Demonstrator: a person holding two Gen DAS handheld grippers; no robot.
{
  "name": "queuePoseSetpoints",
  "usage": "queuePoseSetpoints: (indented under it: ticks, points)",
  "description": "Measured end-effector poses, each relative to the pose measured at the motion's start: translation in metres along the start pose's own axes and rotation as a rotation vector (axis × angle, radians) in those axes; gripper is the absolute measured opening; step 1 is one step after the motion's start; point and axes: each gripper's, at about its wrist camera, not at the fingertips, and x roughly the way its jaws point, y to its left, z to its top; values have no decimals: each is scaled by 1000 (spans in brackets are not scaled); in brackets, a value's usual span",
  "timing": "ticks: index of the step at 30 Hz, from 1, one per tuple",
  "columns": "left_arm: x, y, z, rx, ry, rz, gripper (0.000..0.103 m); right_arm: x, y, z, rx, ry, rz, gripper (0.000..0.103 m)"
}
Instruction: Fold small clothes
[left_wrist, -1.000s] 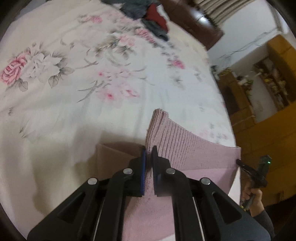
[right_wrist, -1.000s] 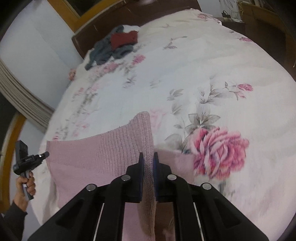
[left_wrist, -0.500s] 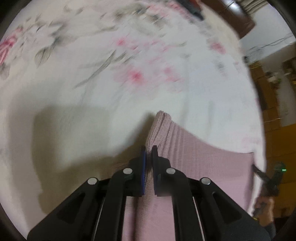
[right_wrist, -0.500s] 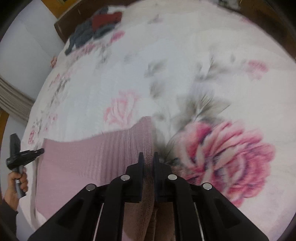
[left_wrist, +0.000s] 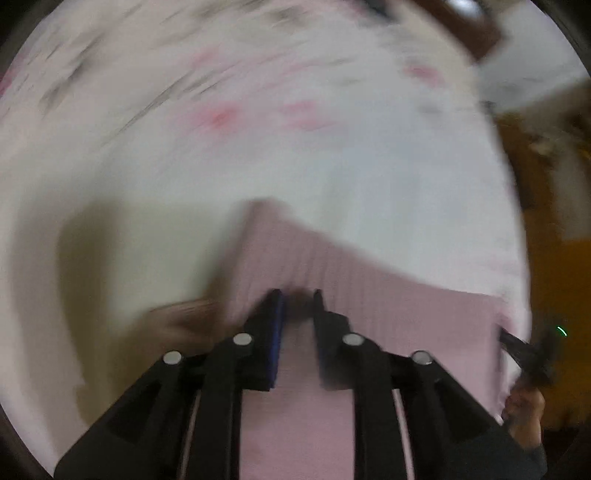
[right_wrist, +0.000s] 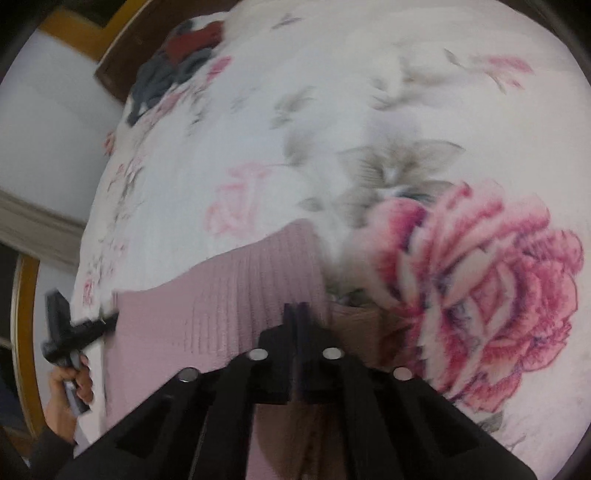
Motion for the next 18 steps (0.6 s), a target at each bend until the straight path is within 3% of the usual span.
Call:
queuePoseSetpoints:
  ticks: [2, 4, 6, 7, 9, 10, 11, 13, 14, 16, 18]
  points:
    - [-24, -8, -8, 34, -44, -82, 14, -11, 9, -7, -22, -18, 17, 9]
    - [-47, -16, -23, 90, -64, -181, 20, -25, 26, -20, -75, -15, 86, 9]
    - [-57, -19, -44, 137, -35, -257, 27, -30, 40, -37, -111, 12, 146, 9]
    - [-53, -17, -56, 155, -9, -242, 27, -29, 41, -48, -112, 36, 173, 9]
    - [-34, -9, -67, 197, 49, -79, 22, -17, 38, -62, -121, 77, 147, 5]
    - [-27, -1, -70, 183, 63, -47, 12, -10, 31, -65, -120, 77, 112, 1]
    - [-28, 4, -69, 163, 60, -56, 9, -7, 24, -65, -92, 77, 113, 0]
    - [-47, 9, -71, 108, 13, -112, 16, -13, 24, -65, -56, 68, 104, 0]
    - [-56, 7, -73, 95, -4, -159, 22, -21, 34, -68, -83, 52, 100, 8]
    - [-73, 0, -98, 119, -11, -280, 23, -37, 58, -85, -142, 47, 161, 10]
    - [-77, -6, -129, 162, 21, -339, 25, -39, 80, -108, -186, 84, 224, 10]
